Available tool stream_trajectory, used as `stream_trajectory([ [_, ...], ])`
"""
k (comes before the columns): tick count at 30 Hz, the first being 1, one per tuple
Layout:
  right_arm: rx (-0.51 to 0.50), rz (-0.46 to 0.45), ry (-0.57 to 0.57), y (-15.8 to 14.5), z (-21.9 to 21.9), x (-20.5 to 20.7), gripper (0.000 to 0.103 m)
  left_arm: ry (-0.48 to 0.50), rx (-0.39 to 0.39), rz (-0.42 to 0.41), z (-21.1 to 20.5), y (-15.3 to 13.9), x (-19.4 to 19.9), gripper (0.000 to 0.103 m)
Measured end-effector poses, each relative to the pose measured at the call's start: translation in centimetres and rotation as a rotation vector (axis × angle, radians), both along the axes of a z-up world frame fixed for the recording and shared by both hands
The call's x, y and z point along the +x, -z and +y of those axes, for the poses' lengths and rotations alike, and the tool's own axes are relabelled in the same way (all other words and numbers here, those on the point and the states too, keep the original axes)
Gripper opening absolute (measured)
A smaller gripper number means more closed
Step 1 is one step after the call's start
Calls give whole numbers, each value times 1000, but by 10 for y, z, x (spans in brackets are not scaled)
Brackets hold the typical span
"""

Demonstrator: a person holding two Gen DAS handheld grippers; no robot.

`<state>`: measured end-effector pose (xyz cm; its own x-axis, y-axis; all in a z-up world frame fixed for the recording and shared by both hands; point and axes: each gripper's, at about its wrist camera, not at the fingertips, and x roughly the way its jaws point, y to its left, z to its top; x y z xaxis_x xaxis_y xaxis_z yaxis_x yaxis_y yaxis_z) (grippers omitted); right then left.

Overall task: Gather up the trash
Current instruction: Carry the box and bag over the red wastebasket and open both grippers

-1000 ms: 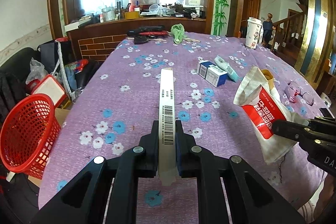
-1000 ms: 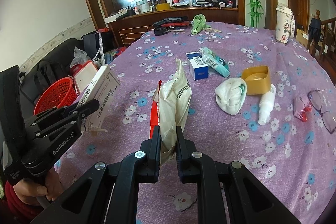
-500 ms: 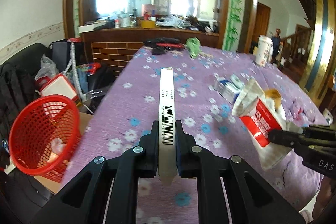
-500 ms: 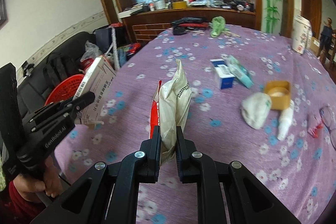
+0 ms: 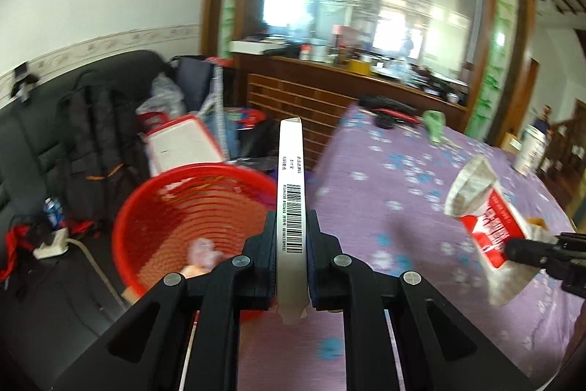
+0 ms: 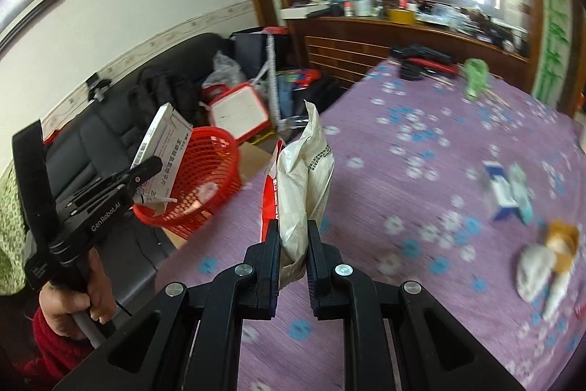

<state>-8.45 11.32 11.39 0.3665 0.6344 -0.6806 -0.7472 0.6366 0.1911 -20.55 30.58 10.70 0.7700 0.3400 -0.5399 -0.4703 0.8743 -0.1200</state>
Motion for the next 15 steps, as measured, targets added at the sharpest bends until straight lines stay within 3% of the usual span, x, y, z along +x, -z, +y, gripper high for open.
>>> stream_trajectory([
  [5, 0, 4, -54, -3, 46, -2, 14, -76, -20, 23, 36, 12, -12, 12],
  [15, -26, 7, -150, 1, 126, -7, 14, -110, -42, 47, 66, 26, -16, 12],
])
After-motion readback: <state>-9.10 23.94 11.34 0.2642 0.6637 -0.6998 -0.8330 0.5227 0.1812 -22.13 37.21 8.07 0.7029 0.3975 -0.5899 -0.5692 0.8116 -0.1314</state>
